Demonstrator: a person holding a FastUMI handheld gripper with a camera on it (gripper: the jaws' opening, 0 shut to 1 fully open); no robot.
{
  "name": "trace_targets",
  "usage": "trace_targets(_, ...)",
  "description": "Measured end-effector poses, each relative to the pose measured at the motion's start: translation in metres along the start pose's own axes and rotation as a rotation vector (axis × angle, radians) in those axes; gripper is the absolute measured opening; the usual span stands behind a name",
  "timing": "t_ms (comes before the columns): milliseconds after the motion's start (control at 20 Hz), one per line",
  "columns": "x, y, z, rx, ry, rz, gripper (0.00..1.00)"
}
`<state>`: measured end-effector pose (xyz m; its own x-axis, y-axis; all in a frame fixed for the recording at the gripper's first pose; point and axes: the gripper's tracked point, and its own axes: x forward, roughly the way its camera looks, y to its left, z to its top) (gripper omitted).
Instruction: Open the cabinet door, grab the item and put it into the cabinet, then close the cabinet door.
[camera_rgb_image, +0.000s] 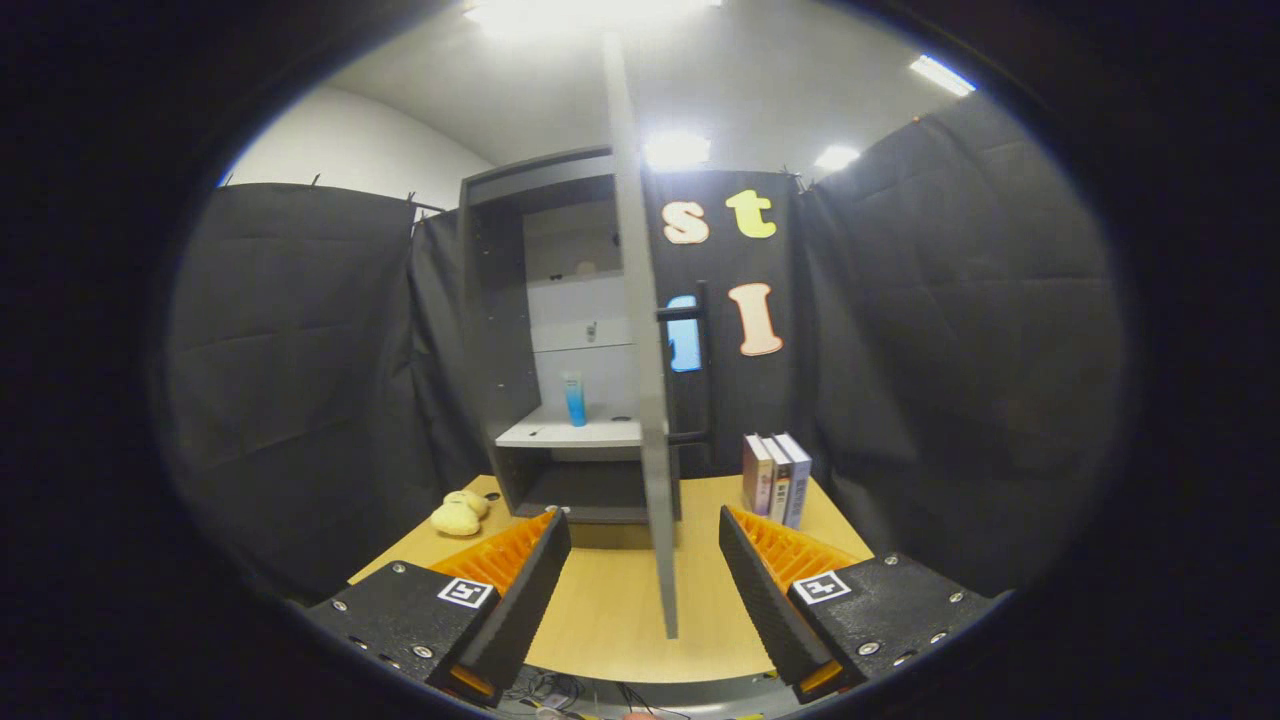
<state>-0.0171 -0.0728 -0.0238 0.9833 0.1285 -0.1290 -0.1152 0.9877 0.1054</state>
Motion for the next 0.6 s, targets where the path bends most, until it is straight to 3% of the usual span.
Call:
trace_targets(250, 0.007, -0.060, 0.012, 0.019, -0.018, -0.078, 0.92)
trace_targets(600, 0.067, -0.077, 0.033, -0.013, -0.048, -0.087, 0.92)
